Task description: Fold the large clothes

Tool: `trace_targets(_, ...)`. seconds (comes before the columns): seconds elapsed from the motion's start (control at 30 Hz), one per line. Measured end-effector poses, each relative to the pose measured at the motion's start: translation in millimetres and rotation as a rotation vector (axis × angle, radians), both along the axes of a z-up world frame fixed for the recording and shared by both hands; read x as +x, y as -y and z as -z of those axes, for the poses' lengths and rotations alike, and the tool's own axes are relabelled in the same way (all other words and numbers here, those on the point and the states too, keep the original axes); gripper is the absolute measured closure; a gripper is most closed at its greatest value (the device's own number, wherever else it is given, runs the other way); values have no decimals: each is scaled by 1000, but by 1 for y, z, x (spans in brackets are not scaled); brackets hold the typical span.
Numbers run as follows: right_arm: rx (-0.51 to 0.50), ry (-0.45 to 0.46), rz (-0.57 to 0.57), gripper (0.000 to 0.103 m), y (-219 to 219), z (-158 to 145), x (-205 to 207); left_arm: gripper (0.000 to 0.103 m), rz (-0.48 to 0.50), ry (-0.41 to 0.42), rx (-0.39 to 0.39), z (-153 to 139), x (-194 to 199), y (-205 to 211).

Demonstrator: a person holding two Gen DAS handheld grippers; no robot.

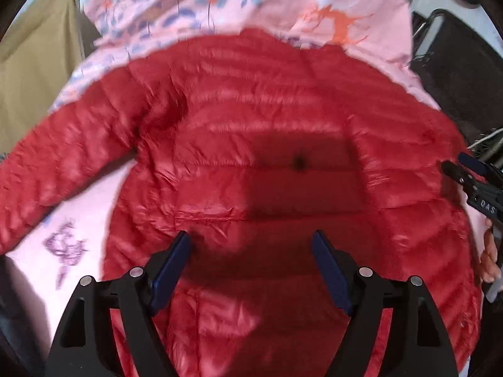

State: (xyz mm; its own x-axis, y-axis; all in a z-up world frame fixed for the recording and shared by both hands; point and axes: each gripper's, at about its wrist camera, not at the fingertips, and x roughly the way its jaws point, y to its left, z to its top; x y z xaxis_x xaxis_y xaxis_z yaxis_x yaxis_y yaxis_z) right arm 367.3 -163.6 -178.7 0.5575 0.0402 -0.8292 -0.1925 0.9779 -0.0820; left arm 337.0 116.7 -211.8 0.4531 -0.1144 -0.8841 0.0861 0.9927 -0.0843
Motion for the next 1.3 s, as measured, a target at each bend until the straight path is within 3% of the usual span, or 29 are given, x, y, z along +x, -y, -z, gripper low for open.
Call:
trace_targets(0.03,-24,-37,-1,29,-1,13,2,17,-13,4,-5,4,-2,-5)
trace_targets(0.1,-8,-66,-9,29,6,26,-2,17,-11,33,-35,5,-7,-10)
trace_targets(0.23,74,-70,14,25,36,16,-26,17,-37,23,-68,-4,-32,-34)
trace_targets(0.4,58,-71,18,25,67,12,-81,17,-90,24,-108,-8,-85,-77)
trace_targets(0.6,119,-95,14,23,99,10,-156,17,-112,37,-124,-17,-149,-92)
trace_targets(0.73,143,-104,2,22,104,12,-193,8,-172,32,-130,-15,-175,-109)
trace_targets(0.9,205,-128,10,21,111,17,-215,8,-197,-23,-312,-1,-201,-125)
trace_targets(1.0,258,-152,17,20,114,21,-218,9,-157,-6,-296,-1,-208,-110)
trace_targets(1.07,255,-138,27,20,113,21,-221,13,-175,13,-268,-1,-209,-105)
trace_targets(1.1,252,-136,30,21,113,21,-221,23,-184,22,-263,-1,-210,-104)
trace_targets(1.17,251,-125,17,44,109,19,-222,52,-190,19,-300,-1,-212,-106)
trace_targets(1.2,278,-141,-8,71,106,17,-221,73,-192,11,-327,-1,-214,-108)
trace_targets(1.23,284,-144,-12,83,103,14,-219,81,-192,10,-343,-1,-215,-108)
trace_targets(1.3,245,-118,-14,91,99,5,-218,85,-192,22,-365,-7,-221,-106)
